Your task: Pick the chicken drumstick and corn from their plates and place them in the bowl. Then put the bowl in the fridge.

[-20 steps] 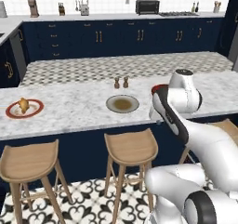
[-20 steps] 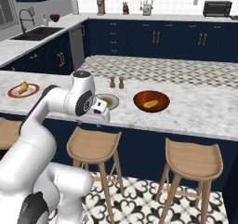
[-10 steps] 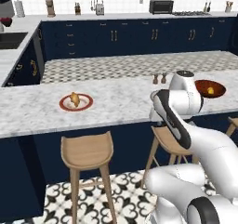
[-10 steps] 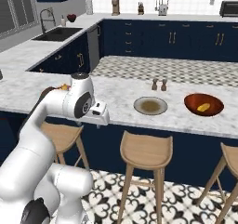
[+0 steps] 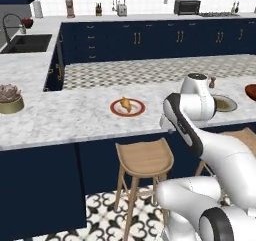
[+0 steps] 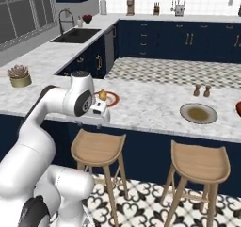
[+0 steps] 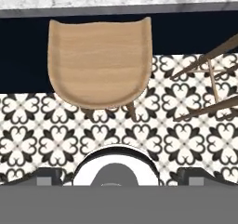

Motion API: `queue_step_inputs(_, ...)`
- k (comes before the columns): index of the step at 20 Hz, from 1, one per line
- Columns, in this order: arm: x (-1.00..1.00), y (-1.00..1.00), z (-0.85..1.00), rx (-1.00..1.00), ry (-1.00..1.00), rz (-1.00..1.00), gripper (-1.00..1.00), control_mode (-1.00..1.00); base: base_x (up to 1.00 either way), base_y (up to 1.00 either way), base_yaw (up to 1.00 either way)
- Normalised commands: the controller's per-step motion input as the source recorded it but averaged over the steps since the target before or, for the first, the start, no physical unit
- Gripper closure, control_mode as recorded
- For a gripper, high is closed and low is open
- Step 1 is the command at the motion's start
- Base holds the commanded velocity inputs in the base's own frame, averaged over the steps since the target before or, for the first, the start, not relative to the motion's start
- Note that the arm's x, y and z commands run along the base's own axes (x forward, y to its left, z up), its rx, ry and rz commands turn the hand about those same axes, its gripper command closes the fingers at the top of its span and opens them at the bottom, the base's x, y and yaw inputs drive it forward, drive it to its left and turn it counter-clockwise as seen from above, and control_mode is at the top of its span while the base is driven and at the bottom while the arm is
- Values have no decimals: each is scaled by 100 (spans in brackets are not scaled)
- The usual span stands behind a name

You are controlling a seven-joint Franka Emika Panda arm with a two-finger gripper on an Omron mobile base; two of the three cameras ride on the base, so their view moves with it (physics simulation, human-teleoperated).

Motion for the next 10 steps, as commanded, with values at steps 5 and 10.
queue_step_inputs(5, 0, 0, 0, 0, 0, 0, -100, 100, 92, 16, 0)
queue_step_inputs(10, 38, 18, 0, 0, 1, 0, -100, -100, 54, 23, 0)
